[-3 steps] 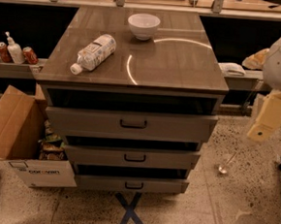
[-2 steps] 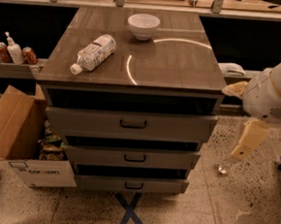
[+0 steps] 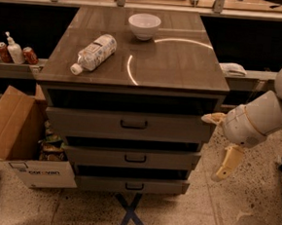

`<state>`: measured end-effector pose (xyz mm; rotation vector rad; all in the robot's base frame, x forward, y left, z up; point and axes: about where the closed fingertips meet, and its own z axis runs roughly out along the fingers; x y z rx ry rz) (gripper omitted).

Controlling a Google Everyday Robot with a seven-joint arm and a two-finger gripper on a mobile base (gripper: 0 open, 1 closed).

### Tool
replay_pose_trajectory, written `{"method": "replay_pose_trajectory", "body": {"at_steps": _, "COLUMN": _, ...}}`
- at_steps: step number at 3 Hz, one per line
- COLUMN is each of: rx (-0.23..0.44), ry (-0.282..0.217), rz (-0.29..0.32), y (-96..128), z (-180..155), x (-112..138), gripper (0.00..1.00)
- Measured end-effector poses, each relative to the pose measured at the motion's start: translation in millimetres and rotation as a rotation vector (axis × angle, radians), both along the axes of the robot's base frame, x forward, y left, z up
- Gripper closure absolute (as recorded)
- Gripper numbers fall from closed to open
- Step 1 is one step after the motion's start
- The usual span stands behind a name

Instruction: Open bottom drawer

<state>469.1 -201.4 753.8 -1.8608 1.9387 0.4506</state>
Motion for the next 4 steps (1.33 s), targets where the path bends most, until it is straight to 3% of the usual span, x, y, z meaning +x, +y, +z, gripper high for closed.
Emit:
{"method": "replay_pose_trajectory", "body": {"at_steps": 1, "rx": 0.0, "ry": 0.0, "rz": 0.0, "y": 0, "z": 0, "x": 0, "gripper": 0.0}}
{"method": "replay_pose_trajectory", "body": {"at_steps": 2, "rx": 0.006, "ry": 0.005, "rz": 0.047, "y": 8, "z": -46, "x": 6, "gripper": 0.0}}
{"method": "replay_pose_trajectory", "body": {"at_steps": 3, "rx": 0.011, "ry": 0.036, "rz": 0.11, "y": 20, "z": -113, "x": 4, "gripper": 0.0}}
{"method": "replay_pose_trajectory", "body": {"at_steps": 4, "rx": 0.06, "ry": 0.123, "rz": 0.131, "y": 33, "z": -197, "x": -4, "gripper": 0.0}}
